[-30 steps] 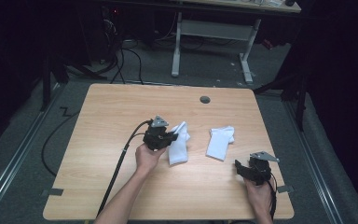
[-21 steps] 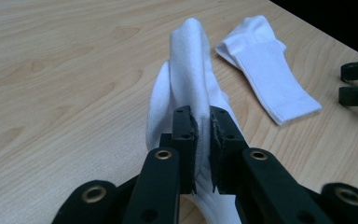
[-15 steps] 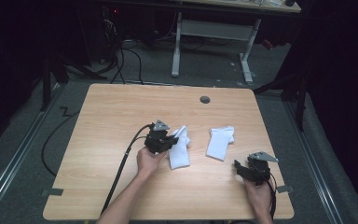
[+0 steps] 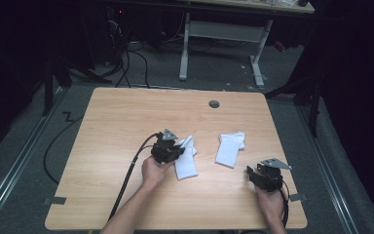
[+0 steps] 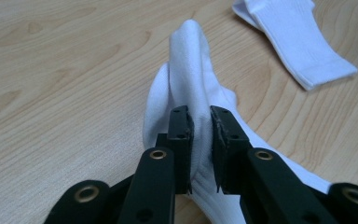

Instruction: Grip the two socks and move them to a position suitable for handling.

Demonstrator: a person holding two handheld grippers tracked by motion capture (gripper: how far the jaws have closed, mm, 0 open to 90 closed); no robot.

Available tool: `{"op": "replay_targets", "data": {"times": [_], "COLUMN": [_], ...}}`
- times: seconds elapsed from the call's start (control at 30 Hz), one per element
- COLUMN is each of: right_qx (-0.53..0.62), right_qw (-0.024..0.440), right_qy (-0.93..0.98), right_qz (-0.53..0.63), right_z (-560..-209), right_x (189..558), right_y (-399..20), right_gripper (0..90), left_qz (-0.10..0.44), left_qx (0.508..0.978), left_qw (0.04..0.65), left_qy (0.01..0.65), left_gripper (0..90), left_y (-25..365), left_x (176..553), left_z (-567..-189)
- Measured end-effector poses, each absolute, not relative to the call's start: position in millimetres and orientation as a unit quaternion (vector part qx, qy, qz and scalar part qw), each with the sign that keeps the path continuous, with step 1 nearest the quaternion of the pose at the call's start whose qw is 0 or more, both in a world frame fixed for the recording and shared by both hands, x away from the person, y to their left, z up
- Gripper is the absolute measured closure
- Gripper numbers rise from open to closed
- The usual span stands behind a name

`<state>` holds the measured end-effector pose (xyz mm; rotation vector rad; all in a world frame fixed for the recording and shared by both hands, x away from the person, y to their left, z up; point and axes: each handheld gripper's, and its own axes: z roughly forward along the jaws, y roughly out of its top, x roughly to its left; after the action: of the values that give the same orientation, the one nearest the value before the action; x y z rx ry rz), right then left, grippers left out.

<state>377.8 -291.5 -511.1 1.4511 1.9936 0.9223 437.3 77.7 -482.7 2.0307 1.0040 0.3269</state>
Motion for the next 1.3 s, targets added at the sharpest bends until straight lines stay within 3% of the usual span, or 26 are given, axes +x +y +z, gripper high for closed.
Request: {"op": "replay_targets", "data": {"times": [0.17, 0.3, 0.73, 1.07, 1.3], "right_qx": [0.528, 0.512, 0.426, 0.341, 0.333], "right_qw": [0.259, 0.256, 0.221, 0.187, 0.171], "right_qy": [0.735, 0.741, 0.776, 0.826, 0.835], "right_qz": [0.337, 0.350, 0.410, 0.408, 0.402], "right_z": [-511, -504, -482, -488, -497], "right_x": [377, 374, 370, 372, 376], "right_y": [-287, -280, -224, -159, -136], "right_gripper": [61.5, 68.7, 73.5, 69.4, 67.1], "left_qz": [0.124, 0.126, 0.145, 0.153, 0.142], "left_qx": [0.808, 0.809, 0.781, 0.768, 0.777], "left_qw": [0.411, 0.407, 0.434, 0.398, 0.396], "left_qy": [0.403, 0.404, 0.425, 0.477, 0.469], "left_gripper": [76.5, 68.9, 52.7, 54.8, 57.8], "left_y": [77, 78, 99, 115, 103], "left_x": [440, 439, 431, 442, 446], "left_z": [-486, -485, -469, -479, -488]}}
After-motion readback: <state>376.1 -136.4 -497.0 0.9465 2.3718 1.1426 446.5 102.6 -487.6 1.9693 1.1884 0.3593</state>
